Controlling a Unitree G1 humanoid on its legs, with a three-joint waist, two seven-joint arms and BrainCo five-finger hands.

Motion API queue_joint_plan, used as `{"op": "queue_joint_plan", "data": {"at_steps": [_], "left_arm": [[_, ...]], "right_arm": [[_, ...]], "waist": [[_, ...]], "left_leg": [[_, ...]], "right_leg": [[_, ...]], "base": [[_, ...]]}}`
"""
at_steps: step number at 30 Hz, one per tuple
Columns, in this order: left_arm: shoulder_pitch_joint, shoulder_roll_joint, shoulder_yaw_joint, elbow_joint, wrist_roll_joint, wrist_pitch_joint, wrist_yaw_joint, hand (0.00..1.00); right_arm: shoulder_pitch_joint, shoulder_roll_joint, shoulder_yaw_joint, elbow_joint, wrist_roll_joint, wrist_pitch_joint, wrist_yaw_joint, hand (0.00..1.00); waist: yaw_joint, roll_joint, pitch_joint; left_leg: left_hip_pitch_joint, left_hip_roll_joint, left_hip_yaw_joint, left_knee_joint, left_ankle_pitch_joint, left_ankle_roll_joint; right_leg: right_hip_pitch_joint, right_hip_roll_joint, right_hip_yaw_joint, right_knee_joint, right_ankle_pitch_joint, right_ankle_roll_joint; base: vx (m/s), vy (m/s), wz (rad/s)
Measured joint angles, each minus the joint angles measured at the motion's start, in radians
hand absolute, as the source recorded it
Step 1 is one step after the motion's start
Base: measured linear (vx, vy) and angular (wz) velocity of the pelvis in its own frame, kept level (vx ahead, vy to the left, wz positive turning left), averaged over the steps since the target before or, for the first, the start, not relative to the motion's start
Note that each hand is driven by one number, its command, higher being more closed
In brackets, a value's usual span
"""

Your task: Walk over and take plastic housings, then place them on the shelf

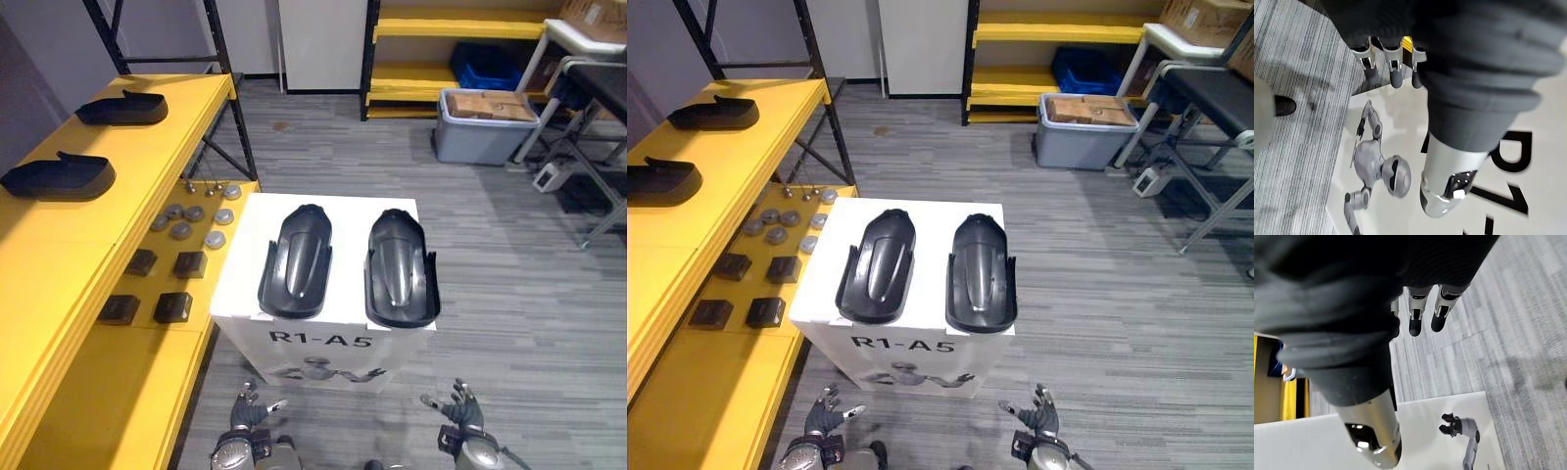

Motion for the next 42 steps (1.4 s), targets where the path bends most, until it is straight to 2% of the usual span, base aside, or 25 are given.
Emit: {"op": "queue_joint_plan", "data": {"at_steps": [3, 6, 12, 14, 18, 22, 26, 31, 36, 42], "left_arm": [[0.007, 0.025, 0.0, 0.017, 0.0, 0.0, 0.0, 0.0], [0.011, 0.054, 0.0, 0.025, 0.0, 0.0, -0.002, 0.0], [0.04, 0.074, 0.0, 0.022, 0.0, -0.001, -0.009, 0.0], [0.065, 0.074, 0.0, 0.021, 0.012, -0.002, -0.011, 0.0], [0.092, 0.075, 0.0, 0.021, 0.021, -0.003, -0.016, 0.0], [0.111, 0.078, 0.0, 0.022, 0.021, -0.006, -0.031, 0.0], [0.112, 0.078, 0.0, 0.024, 0.022, -0.011, -0.032, 0.0], [0.108, 0.077, 0.0, 0.024, 0.031, -0.011, -0.03, 0.0], [0.109, 0.077, 0.0, 0.024, 0.031, -0.011, -0.028, 0.0], [0.106, 0.074, 0.0, 0.023, 0.03, -0.011, -0.028, 0.0]], "right_arm": [[-0.018, -0.004, -0.046, 0.009, 0.012, 0.0, -0.005, 0.0], [-0.019, -0.028, -0.054, -0.017, 0.034, 0.0, -0.01, 0.0], [-0.014, -0.13, -0.054, -0.346, 0.042, -0.005, -0.003, 0.0], [-0.016, -0.16, -0.049, -0.45, 0.042, -0.021, 0.014, 0.0], [-0.021, -0.164, -0.028, -0.54, 0.034, -0.039, 0.033, 0.0], [-0.023, -0.176, 0.047, -0.607, -0.011, -0.06, 0.051, 0.0], [-0.055, -0.19, 0.093, -0.609, -0.132, -0.059, 0.05, 0.0], [-0.114, -0.191, 0.126, -0.536, -0.224, -0.051, 0.018, 0.0], [-0.161, -0.186, 0.125, -0.441, -0.347, -0.008, -0.043, 0.0], [-0.195, -0.178, 0.126, -0.351, -0.418, 0.028, -0.061, 0.0]], "waist": [[-0.002, -0.004, -0.004], [-0.004, -0.006, -0.012], [-0.007, -0.007, -0.021], [-0.007, -0.01, -0.025], [-0.005, -0.013, -0.033], [-0.005, -0.016, -0.042], [-0.004, -0.015, -0.045], [-0.002, -0.015, -0.045], [-0.002, -0.015, -0.045], [-0.003, -0.013, -0.044]], "left_leg": [[0.049, -0.034, 0.029, -0.088, 0.028, 0.013], [0.077, -0.044, 0.033, -0.14, 0.046, 0.016], [0.093, -0.05, 0.038, -0.212, 0.082, 0.015], [0.099, -0.049, 0.037, -0.218, 0.084, 0.014], [0.102, -0.05, 0.035, -0.224, 0.087, 0.015], [0.097, -0.052, 0.027, -0.224, 0.09, 0.016], [0.089, -0.054, 0.019, -0.224, 0.099, 0.018], [0.086, -0.056, 0.01, -0.226, 0.105, 0.017], [0.071, -0.059, -0.006, -0.229, 0.112, 0.016], [0.071, -0.06, -0.024, -0.229, 0.113, 0.016]], "right_leg": [[0.001, -0.026, 0.027, -0.001, -0.008, 0.013], [0.002, -0.03, 0.029, -0.001, -0.009, 0.016], [-0.021, -0.024, 0.033, 0.0, -0.009, 0.016], [-0.021, -0.023, 0.033, 0.0, -0.009, 0.016], [-0.021, -0.022, 0.034, -0.001, -0.009, 0.016], [-0.019, -0.023, 0.032, -0.01, -0.009, 0.016], [-0.018, -0.023, 0.03, -0.02, -0.009, 0.016], [-0.015, -0.024, 0.026, -0.03, -0.009, 0.016], [-0.009, -0.024, 0.02, -0.053, -0.01, 0.016], [0.003, -0.024, 0.0, -0.056, -0.01, 0.016]], "base": [[0.11, 0.096, -0.17], [0.08, 0.064, -0.03], [0.02, 0.017, -0.01], [0.0, 0.0, 0.0], [0.0, 0.0, 0.0], [-0.01, 0.004, 0.03], [-0.03, 0.005, 0.05], [-0.02, 0.004, 0.04], [-0.03, 0.005, 0.08], [0.0, -0.001, 0.09]]}}
